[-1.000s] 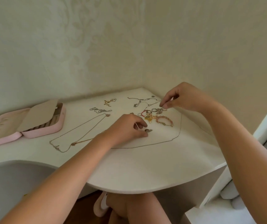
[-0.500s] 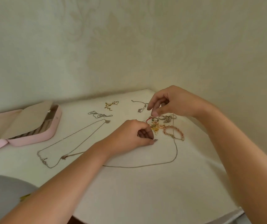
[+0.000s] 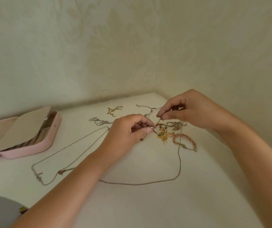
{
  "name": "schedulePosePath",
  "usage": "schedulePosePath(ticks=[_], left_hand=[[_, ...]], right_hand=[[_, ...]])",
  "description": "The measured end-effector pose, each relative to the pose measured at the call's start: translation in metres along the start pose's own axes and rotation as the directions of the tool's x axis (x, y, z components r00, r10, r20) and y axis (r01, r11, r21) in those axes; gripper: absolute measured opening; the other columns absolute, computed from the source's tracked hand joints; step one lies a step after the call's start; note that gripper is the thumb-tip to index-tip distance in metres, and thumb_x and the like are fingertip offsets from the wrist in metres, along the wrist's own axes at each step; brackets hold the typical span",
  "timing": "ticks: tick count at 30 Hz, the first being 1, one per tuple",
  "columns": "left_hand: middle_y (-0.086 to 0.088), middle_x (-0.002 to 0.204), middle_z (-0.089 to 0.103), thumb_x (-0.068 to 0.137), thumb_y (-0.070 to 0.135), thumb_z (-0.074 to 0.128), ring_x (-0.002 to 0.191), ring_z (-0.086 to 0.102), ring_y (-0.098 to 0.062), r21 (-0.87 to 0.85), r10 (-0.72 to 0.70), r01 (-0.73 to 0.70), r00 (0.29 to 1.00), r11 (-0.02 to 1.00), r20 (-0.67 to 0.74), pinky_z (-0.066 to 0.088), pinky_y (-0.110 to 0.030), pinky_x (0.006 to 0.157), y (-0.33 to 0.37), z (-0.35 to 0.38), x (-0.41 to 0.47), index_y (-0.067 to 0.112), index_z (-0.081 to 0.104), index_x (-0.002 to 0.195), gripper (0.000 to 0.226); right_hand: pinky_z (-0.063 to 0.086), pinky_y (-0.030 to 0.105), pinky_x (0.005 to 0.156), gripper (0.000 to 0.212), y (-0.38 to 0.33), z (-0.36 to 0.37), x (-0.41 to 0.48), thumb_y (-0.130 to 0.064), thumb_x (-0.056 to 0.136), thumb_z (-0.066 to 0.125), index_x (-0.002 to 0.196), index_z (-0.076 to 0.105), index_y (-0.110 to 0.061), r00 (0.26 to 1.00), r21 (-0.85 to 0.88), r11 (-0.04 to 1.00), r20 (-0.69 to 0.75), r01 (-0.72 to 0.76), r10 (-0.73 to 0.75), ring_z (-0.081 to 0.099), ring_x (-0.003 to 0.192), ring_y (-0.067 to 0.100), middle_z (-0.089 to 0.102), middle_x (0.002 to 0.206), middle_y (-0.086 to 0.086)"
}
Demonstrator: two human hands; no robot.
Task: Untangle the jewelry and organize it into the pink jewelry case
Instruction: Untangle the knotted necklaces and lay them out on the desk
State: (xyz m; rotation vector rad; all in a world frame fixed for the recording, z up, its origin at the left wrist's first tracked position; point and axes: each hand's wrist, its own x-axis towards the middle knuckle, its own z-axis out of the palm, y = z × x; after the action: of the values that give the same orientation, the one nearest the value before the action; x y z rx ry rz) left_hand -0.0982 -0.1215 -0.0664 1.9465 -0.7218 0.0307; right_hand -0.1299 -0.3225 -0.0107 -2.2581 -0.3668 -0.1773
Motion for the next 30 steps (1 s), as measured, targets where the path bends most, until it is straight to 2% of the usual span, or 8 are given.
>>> schedulePosePath(ticks=[4,11,15,18,21,30], left_hand=[[0.011,0.077,0.070,0.082,0.016,0.074,0.071,0.060,0.004,-0.006,0.026,-0.027,0.998,1.000,-0.056,0.042,-0.006,0.067,0.005,-0.002,-0.001,0.032,0.070,0.085,0.016],[0.016,0.083,0.068,0.080,0.018,0.075,0.077,0.061,-0.001,0.057,0.130,-0.124,0.986,0.991,-0.106,0.044,-0.009,0.070,0.011,-0.003,-0.005,0.032,0.069,0.083,0.015],[0.014,0.082,0.066,0.081,0.014,0.074,0.080,0.060,0.000,0.133,0.236,-0.219,0.963,0.967,-0.131,0.041,-0.007,0.074,0.012,-0.001,-0.005,0.026,0.069,0.085,0.015],[0.014,0.083,0.065,0.081,0.010,0.074,0.080,0.060,0.001,0.166,0.284,-0.262,0.950,0.951,-0.130,0.041,-0.006,0.074,0.011,-0.001,-0.005,0.022,0.070,0.086,0.014],[0.016,0.084,0.063,0.082,0.009,0.073,0.080,0.058,0.003,0.199,0.325,-0.301,0.940,0.933,-0.105,0.039,-0.005,0.074,0.011,0.000,-0.006,0.019,0.070,0.087,0.012],[0.014,0.083,0.066,0.081,0.011,0.074,0.079,0.059,-0.001,0.180,0.319,-0.301,0.945,0.936,-0.075,0.041,-0.007,0.072,0.010,0.003,-0.006,0.018,0.071,0.086,0.009]], right_hand=[[0.037,0.008,0.056,0.012,-0.002,0.004,-0.001,-0.012,0.079,0.076,0.082,0.074,-0.024,1.000,0.027,0.999,-0.012,0.027,-0.027,0.051,0.057,-0.002,0.065,0.062,-0.017],[0.029,0.009,0.046,0.006,-0.012,0.006,-0.006,-0.014,0.077,0.076,0.076,0.075,-0.021,0.995,0.032,0.999,-0.090,0.045,-0.042,0.036,0.042,0.005,0.048,0.043,-0.018],[0.028,0.008,0.047,0.005,-0.015,0.006,-0.008,-0.012,0.079,0.075,0.079,0.074,-0.017,0.995,0.025,0.998,-0.077,0.060,-0.058,0.036,0.043,0.005,0.045,0.041,-0.019],[0.030,0.008,0.048,0.007,-0.016,0.006,-0.009,-0.011,0.079,0.076,0.079,0.071,-0.016,0.995,0.038,0.997,-0.079,0.072,-0.069,0.037,0.046,0.004,0.050,0.047,-0.022],[0.032,0.011,0.049,0.011,-0.017,0.008,-0.010,-0.010,0.077,0.077,0.080,0.068,-0.017,0.995,0.051,0.995,-0.067,0.082,-0.078,0.035,0.050,0.004,0.060,0.063,-0.022],[0.029,0.010,0.047,0.012,-0.020,0.008,-0.013,-0.006,0.079,0.075,0.078,0.065,-0.012,0.992,0.019,0.993,-0.047,0.114,-0.113,0.033,0.045,0.004,0.051,0.049,-0.027]])
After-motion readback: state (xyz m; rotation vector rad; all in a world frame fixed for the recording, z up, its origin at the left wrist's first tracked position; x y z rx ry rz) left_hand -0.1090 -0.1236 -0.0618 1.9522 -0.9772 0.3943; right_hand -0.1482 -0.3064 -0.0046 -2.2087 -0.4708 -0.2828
